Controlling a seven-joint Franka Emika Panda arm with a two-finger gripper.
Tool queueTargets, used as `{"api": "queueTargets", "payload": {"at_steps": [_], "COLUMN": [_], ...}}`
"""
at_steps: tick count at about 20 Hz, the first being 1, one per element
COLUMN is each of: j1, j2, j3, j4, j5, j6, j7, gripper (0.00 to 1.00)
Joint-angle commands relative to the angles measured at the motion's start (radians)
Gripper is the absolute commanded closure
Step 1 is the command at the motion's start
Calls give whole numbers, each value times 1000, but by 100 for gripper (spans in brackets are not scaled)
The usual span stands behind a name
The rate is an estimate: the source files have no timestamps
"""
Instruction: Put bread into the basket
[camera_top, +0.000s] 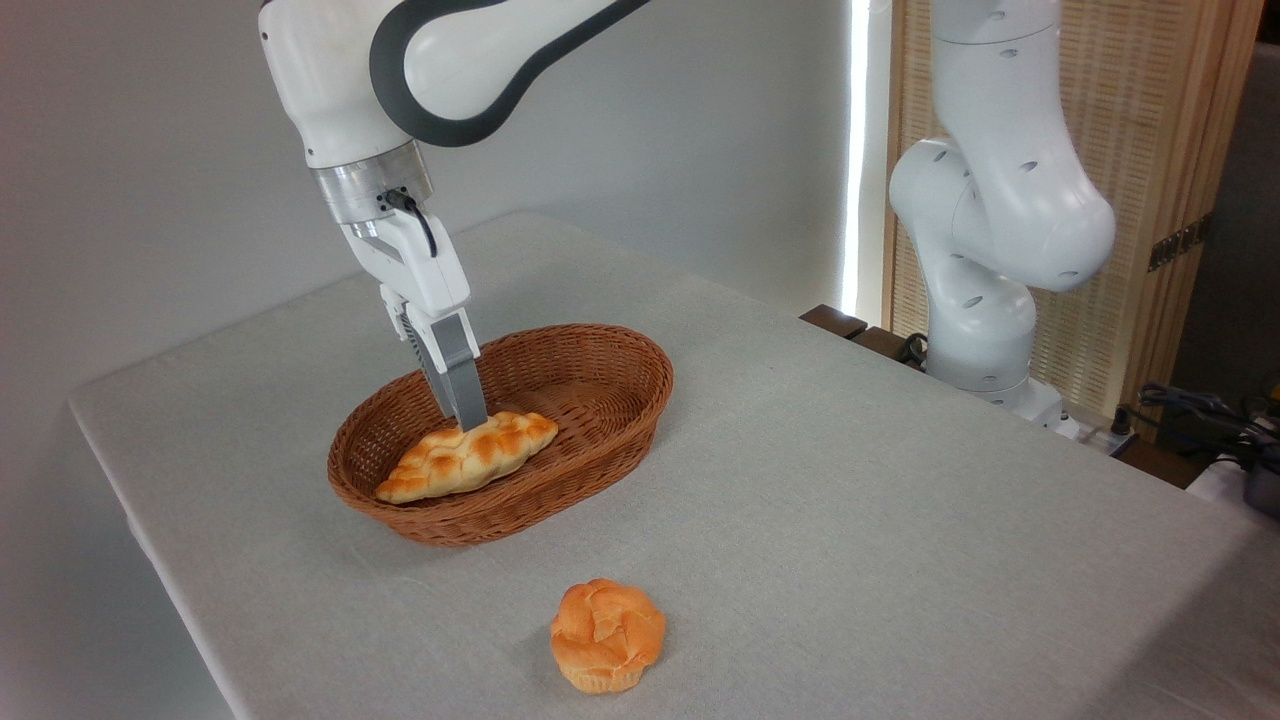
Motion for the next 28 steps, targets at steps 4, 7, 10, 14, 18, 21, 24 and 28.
{"api": "queueTargets", "payload": {"at_steps": [4,7,10,14,18,21,24,28], "j1": [56,129,200,258,260,249,237,217], "j2": [-81,-133,-145,-144,-136,-127,-127,-113], "j3": [34,36,36,112,164,149,148,112], "j4": [50,56,125,220,246,245,243,243], "j5": [-24,-93,-142,-213,-259,-257,-259,-241], "j6": [-29,-67,-173,-270,-292,-292,-292,-290], "j7": [6,84,210,319,336,321,318,246], "gripper": [0,0,0,0,0,0,0,0]}}
